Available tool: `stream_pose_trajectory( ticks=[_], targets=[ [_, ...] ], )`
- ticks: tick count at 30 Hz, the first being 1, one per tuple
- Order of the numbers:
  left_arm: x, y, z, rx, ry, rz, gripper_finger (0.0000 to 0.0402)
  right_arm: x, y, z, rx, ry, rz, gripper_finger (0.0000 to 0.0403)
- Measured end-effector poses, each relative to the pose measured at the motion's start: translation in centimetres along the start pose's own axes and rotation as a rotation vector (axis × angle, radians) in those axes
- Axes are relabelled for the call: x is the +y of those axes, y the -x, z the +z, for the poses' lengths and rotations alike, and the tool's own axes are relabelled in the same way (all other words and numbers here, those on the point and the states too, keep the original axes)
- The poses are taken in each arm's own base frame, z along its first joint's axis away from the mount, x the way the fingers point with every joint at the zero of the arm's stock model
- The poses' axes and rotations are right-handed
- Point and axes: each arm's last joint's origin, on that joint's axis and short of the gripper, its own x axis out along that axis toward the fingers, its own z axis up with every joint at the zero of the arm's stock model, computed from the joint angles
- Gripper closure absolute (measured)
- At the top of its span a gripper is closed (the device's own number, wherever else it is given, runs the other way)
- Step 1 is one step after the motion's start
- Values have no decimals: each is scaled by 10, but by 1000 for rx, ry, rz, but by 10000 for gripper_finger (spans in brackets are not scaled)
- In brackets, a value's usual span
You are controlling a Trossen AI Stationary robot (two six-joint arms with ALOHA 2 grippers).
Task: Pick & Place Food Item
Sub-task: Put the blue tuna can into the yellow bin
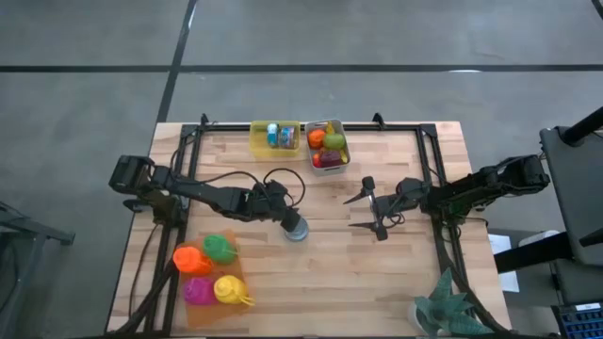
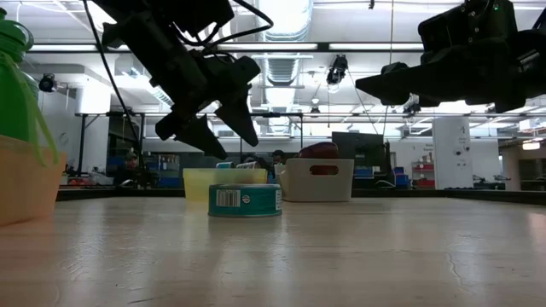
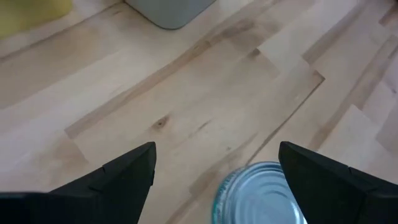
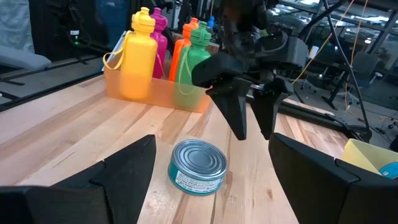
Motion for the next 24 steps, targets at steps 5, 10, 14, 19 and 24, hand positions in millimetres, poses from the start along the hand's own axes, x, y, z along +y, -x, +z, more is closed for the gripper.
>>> stream_pose_trajectory(
  ticks=[5,10,14,19,24],
  targets=[
    [-2,0,2,-19,91,-15,55,0,0,0,0,0,0,97],
    [0,-1,1,-13,35,-1,55,0,0,0,0,0,0,97],
    [6,-4,-5,5,-218,30,55,0,0,0,0,0,0,97],
    [18,-8,-19,47,-546,69,55,0,0,0,0,0,0,97],
    [20,-11,-25,7,-466,11,55,0,0,0,0,0,0,97]
  ],
)
